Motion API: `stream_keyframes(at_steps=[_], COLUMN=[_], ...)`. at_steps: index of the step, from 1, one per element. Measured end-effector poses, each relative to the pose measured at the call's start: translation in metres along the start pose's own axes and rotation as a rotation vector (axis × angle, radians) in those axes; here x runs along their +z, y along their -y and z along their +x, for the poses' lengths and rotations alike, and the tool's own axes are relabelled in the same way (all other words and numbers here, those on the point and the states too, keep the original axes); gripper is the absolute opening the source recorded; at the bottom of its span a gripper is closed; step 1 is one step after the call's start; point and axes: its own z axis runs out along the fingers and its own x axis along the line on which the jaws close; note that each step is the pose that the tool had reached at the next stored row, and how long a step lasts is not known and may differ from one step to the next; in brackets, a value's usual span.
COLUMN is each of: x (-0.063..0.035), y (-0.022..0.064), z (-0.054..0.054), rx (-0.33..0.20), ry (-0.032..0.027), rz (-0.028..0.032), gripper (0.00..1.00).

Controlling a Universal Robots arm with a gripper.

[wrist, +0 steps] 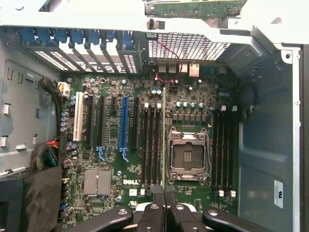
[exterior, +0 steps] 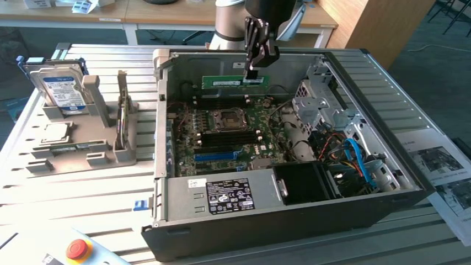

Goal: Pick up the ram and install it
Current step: 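Insert the ram into the slot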

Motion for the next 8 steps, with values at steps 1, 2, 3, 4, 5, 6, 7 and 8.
stream_keyframes(at_steps=[1,2,3,4,5,6,7,8], x=[0.0000,0.0000,0.0000,0.0000,0.0000,0.0000,0.0002,0.0007], y=[0.0000,0.0000,0.0000,0.0000,0.0000,0.0000,0.0000,0.0001], z=[0.0000,0.0000,0.0000,0.0000,0.0000,0.0000,0.0000,-0.0001], rx=[0.000,0.000,0.000,0.000,0.000,0.000,0.000,0.000], ry=[0.0000,0.0000,0.0000,0.0000,0.0000,0.0000,0.0000,0.0002], rz=[0.0000,0.0000,0.0000,0.0000,0.0000,0.0000,-0.0001,0.0001], gripper=[0.12,0.12,0.12,0.12,0.12,0.12,0.12,0.12])
